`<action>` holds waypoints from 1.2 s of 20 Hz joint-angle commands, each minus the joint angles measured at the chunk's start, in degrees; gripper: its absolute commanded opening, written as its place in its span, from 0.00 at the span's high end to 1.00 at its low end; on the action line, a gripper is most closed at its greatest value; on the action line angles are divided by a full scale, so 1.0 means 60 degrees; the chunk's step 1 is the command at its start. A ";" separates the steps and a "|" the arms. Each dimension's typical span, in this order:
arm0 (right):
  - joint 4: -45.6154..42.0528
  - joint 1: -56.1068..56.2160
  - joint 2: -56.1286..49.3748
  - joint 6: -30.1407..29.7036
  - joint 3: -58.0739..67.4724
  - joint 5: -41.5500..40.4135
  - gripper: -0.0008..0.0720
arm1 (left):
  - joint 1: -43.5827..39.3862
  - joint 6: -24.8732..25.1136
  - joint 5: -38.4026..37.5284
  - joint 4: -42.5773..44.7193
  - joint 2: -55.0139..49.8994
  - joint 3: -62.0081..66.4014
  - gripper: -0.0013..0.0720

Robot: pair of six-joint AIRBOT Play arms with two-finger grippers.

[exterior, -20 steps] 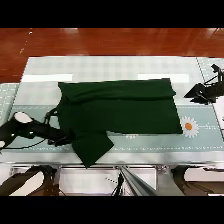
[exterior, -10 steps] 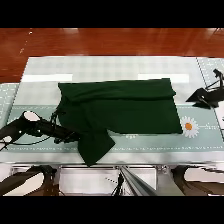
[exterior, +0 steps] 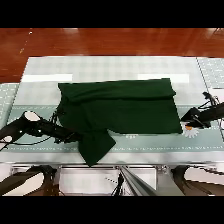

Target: Fold the shirts.

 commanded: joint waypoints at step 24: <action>0.3541 0.3024 -0.0867 0.0353 0.3209 -0.6572 0.96 | 0.0816 0.0525 0.0160 0.0237 -0.3096 0.8521 0.95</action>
